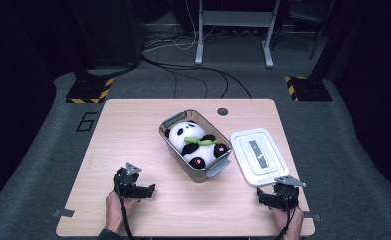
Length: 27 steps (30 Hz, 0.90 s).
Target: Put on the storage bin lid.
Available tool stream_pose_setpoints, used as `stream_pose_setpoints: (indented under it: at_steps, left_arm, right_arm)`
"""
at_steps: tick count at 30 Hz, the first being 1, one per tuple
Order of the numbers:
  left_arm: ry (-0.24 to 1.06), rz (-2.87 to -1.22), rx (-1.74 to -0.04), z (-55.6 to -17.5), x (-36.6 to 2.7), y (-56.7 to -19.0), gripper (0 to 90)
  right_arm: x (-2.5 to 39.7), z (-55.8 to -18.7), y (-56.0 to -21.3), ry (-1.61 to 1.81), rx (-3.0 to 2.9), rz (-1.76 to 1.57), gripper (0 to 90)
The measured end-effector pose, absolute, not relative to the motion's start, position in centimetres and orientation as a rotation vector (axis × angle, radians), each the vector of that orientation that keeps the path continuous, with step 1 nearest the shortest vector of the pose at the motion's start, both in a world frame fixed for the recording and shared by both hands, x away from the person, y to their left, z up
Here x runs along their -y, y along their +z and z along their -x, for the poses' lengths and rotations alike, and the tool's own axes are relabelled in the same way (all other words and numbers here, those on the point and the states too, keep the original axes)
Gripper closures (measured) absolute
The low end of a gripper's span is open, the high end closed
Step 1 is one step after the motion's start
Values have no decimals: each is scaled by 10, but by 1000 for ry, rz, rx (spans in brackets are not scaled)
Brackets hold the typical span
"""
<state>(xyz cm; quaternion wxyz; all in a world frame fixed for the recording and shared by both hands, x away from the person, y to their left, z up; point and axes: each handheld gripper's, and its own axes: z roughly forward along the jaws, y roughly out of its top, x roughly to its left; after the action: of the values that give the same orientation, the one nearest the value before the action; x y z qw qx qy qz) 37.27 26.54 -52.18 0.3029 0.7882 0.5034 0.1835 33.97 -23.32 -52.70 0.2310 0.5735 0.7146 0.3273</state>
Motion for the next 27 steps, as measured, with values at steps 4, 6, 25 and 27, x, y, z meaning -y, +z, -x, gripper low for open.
stream_pose_setpoints:
  at_steps: [4, 6, 25, 27]
  left_arm:
    - [519, -2077, -1328, -369, -265, -526, 16]
    - [524, -2063, -1326, -368, -265, -527, 11]
    - [563, -2007, -1336, -362, -263, -531, 3]
    - [563, -2007, -1336, -362, -263, -531, 3]
  right_arm:
    - [236, -339, -526, 929, -1968, -1588, 70]
    - [235, -339, -526, 925, -1971, -1588, 67]
    - [229, -350, -493, 884, -2037, -1489, 0]
    - [228, -355, -488, 881, -2041, -1466, 0]
